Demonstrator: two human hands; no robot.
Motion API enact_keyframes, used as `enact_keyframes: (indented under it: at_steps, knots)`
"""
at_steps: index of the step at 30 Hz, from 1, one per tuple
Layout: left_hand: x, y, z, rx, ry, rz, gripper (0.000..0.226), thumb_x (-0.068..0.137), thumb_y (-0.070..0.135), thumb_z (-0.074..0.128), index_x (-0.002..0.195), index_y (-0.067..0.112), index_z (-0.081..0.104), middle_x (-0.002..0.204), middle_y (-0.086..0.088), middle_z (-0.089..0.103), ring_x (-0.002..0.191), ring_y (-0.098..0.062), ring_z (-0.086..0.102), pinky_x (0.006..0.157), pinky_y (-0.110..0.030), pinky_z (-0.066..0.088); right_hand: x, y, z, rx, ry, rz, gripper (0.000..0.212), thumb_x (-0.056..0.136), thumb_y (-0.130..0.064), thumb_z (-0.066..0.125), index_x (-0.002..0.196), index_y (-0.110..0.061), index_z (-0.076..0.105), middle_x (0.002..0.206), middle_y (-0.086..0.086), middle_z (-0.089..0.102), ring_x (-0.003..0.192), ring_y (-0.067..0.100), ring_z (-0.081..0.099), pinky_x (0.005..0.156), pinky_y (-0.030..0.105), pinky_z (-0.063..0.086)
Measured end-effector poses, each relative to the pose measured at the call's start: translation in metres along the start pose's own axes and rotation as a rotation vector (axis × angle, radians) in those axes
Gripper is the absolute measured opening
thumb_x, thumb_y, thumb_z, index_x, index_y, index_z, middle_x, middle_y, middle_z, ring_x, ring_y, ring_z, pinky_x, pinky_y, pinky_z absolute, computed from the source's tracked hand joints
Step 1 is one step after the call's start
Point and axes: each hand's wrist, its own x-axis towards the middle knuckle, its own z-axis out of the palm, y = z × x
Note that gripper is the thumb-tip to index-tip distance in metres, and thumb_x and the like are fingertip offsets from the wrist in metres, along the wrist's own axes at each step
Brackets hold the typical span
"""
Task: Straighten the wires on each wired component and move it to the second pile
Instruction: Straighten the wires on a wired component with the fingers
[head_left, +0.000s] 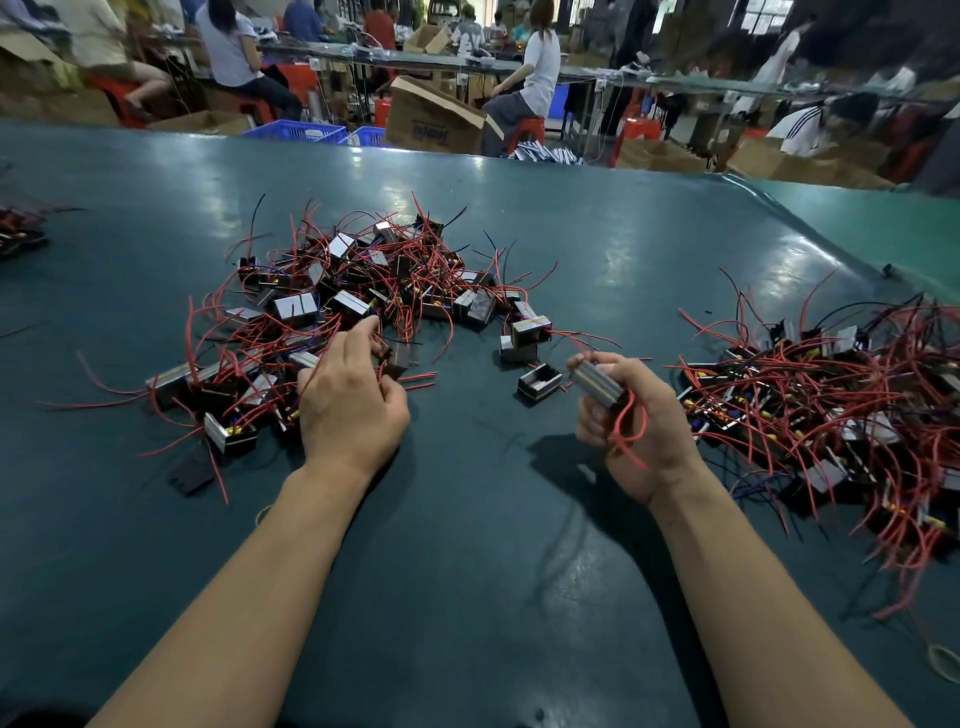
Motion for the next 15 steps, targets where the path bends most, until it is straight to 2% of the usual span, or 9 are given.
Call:
enact_keyframes:
  at_steps: [2,5,8,10,13,15]
  knots:
    - [0.0,-0.002,-0.003,-0.07,0.03,0.028,0.057,0.081,0.01,0.061,0.137,0.01,0.049,0.117,-0.006,0.061,0.101,-0.03,0.06,0.097,-0.045,0.042,0.001,0.0,-0.002,0.049,0.002,-0.009,0.02,0.092,-0.012,0.041,0.098,-0.007,0.06,0.058,0.001,0.05,0.045,0.011,0.039,0.041,0.02,0.029]
    - [-0.002,0.004,-0.006,-0.167,0.077,0.193,0.043,0.083,0.015,0.062,0.124,0.004,0.061,0.106,-0.01,0.063,0.097,-0.029,0.06,0.094,-0.039,0.046,0.001,0.004,0.0,0.003,-0.042,0.008,0.021,0.09,-0.004,0.04,0.091,-0.014,0.058,0.076,0.006,0.069,0.053,0.012,0.056,0.043,0.019,0.037]
    - [-0.003,0.008,-0.007,-0.274,0.157,0.313,0.03,0.086,0.001,0.064,0.117,0.001,0.065,0.099,-0.01,0.065,0.091,-0.025,0.062,0.087,-0.035,0.05,0.002,0.007,0.003,-0.042,-0.044,0.019,0.024,0.09,0.002,0.04,0.092,-0.011,0.06,0.077,0.002,0.072,0.057,0.013,0.06,0.042,0.021,0.044]
    - [-0.002,0.007,-0.006,-0.305,0.224,0.328,0.033,0.087,-0.005,0.062,0.119,0.0,0.064,0.101,-0.009,0.067,0.092,-0.022,0.064,0.088,-0.033,0.052,0.002,0.009,0.003,-0.046,-0.05,0.024,0.028,0.089,0.004,0.04,0.092,-0.011,0.063,0.08,0.003,0.072,0.062,0.015,0.063,0.044,0.022,0.047]
    - [0.0,0.005,-0.007,-0.42,0.321,0.288,0.038,0.089,-0.005,0.062,0.126,0.001,0.06,0.108,-0.003,0.068,0.095,-0.011,0.067,0.09,-0.023,0.052,0.002,0.01,0.003,-0.053,-0.065,0.019,0.031,0.088,0.004,0.04,0.093,-0.012,0.066,0.09,0.005,0.074,0.072,0.016,0.068,0.048,0.024,0.047]
    - [0.001,0.005,-0.007,-0.528,0.354,0.234,0.041,0.09,0.002,0.064,0.13,0.005,0.058,0.111,0.003,0.067,0.094,-0.005,0.068,0.088,-0.022,0.053,0.002,0.011,0.004,-0.086,-0.065,0.014,0.02,0.092,-0.009,0.048,0.092,-0.014,0.067,0.093,0.003,0.073,0.075,0.015,0.067,0.052,0.025,0.047]
